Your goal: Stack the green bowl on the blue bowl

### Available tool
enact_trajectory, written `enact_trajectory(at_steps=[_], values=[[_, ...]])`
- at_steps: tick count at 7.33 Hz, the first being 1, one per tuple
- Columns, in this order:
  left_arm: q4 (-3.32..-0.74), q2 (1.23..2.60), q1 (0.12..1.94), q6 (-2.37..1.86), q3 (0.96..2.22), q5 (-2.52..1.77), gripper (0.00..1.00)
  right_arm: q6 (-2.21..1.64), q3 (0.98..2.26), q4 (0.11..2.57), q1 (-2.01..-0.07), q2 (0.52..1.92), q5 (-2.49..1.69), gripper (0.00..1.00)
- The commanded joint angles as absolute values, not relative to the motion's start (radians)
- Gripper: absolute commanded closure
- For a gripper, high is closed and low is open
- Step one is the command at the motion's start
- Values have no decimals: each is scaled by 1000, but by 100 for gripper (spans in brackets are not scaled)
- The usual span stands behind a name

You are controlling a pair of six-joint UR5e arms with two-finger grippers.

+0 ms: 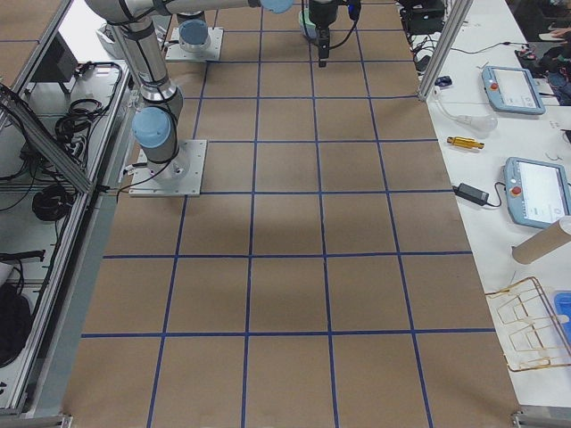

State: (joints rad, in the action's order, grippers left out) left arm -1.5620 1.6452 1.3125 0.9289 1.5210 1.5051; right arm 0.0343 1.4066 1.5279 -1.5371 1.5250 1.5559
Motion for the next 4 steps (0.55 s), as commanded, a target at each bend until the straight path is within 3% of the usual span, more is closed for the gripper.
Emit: enact_trajectory(at_steps=[1,4], values=[[-1580,1638,1461,528,1494,1586,0,34,1407,1528,-1537,1525,1555,0],[-1572,1649,1607,76,1499,1588,0,34,1407,1528,-1537,1526,1555,0]])
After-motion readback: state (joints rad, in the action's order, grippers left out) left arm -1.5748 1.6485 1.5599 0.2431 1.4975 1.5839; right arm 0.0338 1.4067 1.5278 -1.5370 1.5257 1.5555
